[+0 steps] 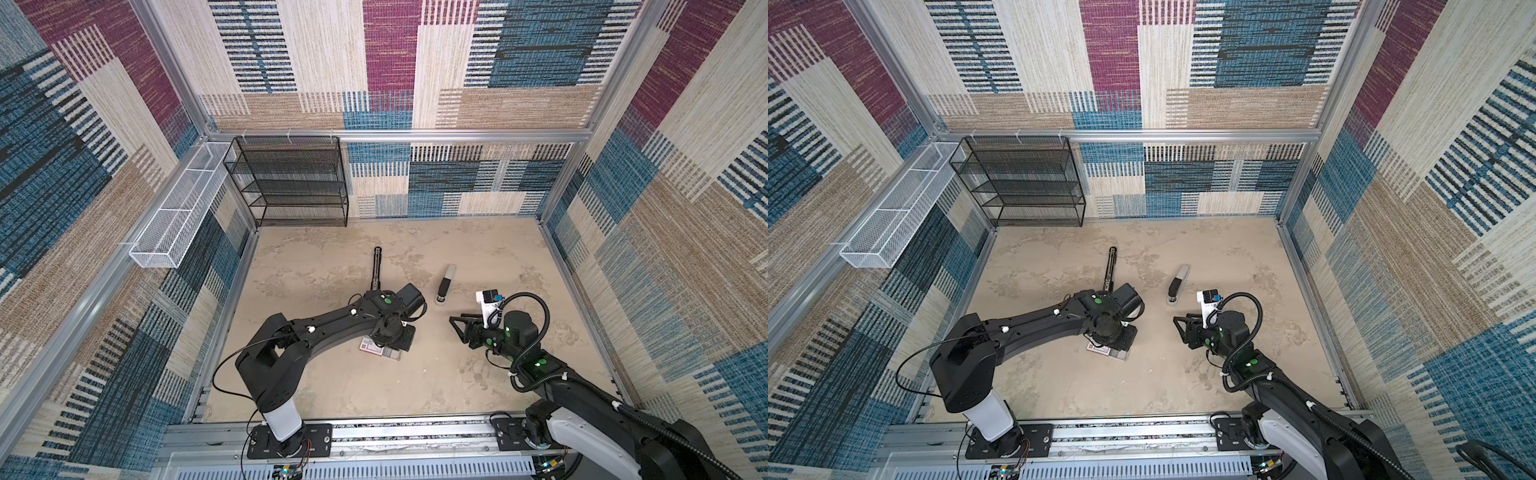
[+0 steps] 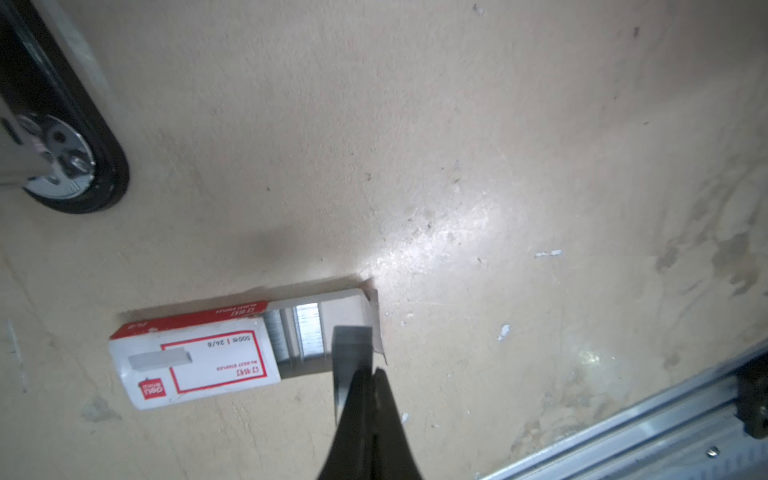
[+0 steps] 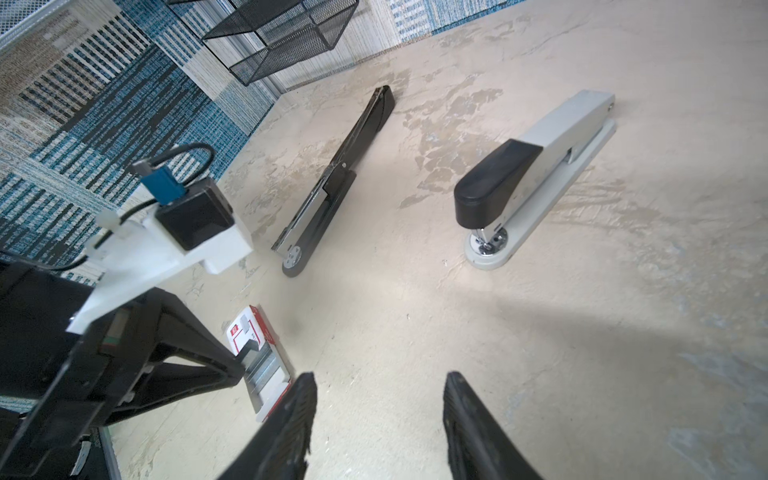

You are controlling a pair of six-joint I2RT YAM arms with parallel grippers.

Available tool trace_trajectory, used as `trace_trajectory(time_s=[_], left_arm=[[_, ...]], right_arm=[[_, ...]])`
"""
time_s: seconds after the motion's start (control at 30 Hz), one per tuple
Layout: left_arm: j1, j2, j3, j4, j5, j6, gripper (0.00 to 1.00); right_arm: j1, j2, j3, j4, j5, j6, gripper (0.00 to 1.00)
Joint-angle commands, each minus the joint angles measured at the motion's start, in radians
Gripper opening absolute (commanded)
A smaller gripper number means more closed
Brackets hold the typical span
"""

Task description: Load the staples into the stapler

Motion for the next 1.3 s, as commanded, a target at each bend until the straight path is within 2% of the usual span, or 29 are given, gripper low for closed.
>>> trace_trajectory(time_s=[0.0, 0.1, 0.2, 0.37, 0.5, 0.7, 0.77, 0.93, 1.03, 1.27], left_arm=[[0.003, -0.038, 0.022, -0.028, 0.011, 0.048, 0.0], [0.012, -0.081, 0.033, -0.001, 0.042, 0.074, 0.0], [0.034, -0.141, 0.014, 0.097, 0.127, 0.105, 0.0], [0.095, -0.24, -0.059, 0.297, 0.3, 0.118, 0.0], [0.171, -0.324, -0.156, 0.511, 0.446, 0.053, 0.0], [0.187, -0.402, -0.266, 0.816, 0.516, -0.046, 0.0], [0.187, -0.406, -0.288, 0.882, 0.556, -0.069, 0.0], [0.187, -0.407, -0.334, 1.022, 0.653, -0.139, 0.0], [0.187, -0.408, -0.358, 1.094, 0.688, -0.175, 0.0], [0.185, -0.396, -0.365, 1.156, 0.748, -0.213, 0.0]], right_arm=[[-0.001, 0.009, 0.028, 0.036, -0.008, 0.021, 0.54], [-0.002, 0.025, 0.073, 0.042, -0.037, 0.041, 0.54], [-0.02, 0.05, 0.124, 0.056, -0.092, 0.067, 0.55], [-0.098, 0.112, 0.195, 0.141, -0.288, 0.142, 0.54], [-0.17, 0.167, 0.22, 0.293, -0.486, 0.24, 0.54], [-0.23, 0.276, 0.209, 0.638, -0.747, 0.45, 0.59], [-0.231, 0.292, 0.206, 0.715, -0.79, 0.489, 0.61], [-0.229, 0.279, 0.209, 0.749, -0.853, 0.503, 0.64], [-0.221, 0.27, 0.219, 0.699, -0.864, 0.471, 0.61], [-0.19, 0.296, 0.233, 0.755, -0.897, 0.505, 0.59]])
